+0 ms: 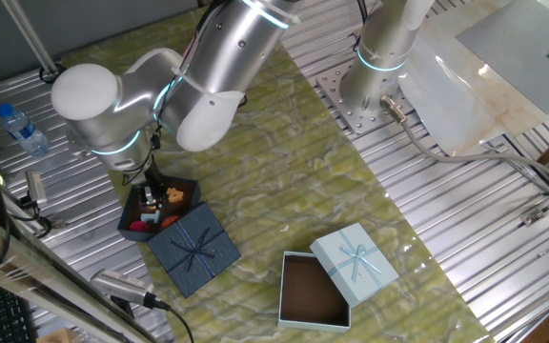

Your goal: Take everything out of the gift box

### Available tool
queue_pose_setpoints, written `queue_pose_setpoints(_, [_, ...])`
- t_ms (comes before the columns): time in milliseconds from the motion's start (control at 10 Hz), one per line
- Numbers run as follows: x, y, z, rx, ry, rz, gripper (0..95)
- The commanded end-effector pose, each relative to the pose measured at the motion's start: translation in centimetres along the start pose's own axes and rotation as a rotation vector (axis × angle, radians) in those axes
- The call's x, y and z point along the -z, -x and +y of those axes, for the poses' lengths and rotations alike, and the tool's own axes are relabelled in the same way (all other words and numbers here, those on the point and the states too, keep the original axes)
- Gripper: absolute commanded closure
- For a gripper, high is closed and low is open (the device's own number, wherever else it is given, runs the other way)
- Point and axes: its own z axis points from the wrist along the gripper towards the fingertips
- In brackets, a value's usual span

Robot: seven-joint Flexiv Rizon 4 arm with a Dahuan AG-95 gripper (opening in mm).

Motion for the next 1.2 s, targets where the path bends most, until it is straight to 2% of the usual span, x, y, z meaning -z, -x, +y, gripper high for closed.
queue_pose_setpoints(100, [0.17, 0.39, 0.31, 0.009, 0.001, -0.001, 76.0])
queue_pose_setpoints(200, [0.18, 0.41, 0.31, 0.030, 0.002, -0.004, 57.0])
queue_pose_setpoints(300, [0.20, 0.42, 0.27, 0.058, 0.003, -0.010, 57.0])
queue_pose_setpoints(400, [0.26, 0.41, 0.24, 0.057, 0.003, -0.011, 38.0])
queue_pose_setpoints(600, [0.51, 0.28, 0.24, 0.043, -0.009, -0.011, 38.0])
queue_pose_setpoints(1200, [0.09, 0.84, 0.12, 0.043, -0.009, -0.015, 38.0])
